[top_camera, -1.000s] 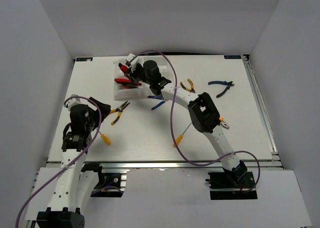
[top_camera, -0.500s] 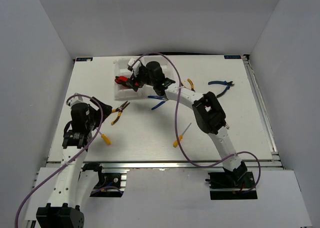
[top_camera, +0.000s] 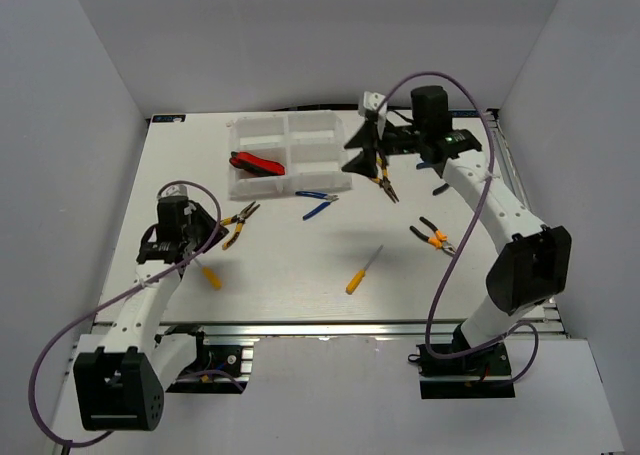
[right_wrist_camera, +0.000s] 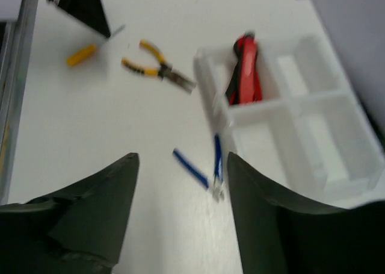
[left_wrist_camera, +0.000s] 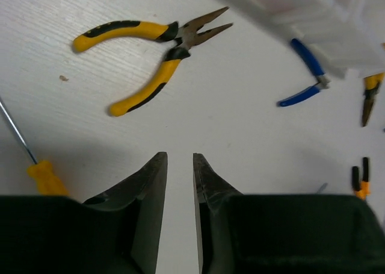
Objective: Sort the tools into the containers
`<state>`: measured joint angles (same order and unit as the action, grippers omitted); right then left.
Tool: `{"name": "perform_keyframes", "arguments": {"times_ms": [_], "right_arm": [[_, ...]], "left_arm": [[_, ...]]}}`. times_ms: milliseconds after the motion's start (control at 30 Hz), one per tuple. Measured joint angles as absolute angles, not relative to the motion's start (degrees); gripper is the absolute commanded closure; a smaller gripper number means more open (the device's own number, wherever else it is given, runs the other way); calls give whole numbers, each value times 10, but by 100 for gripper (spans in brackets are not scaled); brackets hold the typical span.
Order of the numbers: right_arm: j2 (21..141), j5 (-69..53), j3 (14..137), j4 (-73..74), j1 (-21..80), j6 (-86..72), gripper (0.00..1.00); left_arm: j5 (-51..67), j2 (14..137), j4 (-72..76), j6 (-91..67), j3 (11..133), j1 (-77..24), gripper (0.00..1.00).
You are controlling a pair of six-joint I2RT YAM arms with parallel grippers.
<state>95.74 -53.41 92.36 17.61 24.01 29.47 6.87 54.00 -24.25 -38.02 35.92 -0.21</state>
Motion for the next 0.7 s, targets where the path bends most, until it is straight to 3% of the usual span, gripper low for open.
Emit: {"name": "perform_keyframes", "arguments": {"times_ms": [100, 300, 467, 700], "right_arm": [[929, -544, 860, 263, 197, 348, 39], [884, -528, 729, 387, 122, 425, 31], [819, -520, 676, 414, 96, 442, 27], [792, -524, 666, 424, 74, 452, 24]], "left_arm": [[58, 580, -253, -357, 367, -15, 63], [-17, 678, -272, -315, 429, -100, 50], [-74, 784, -281, -263, 498, -156, 48], [-140, 922, -304, -180, 573, -155, 47]]}}
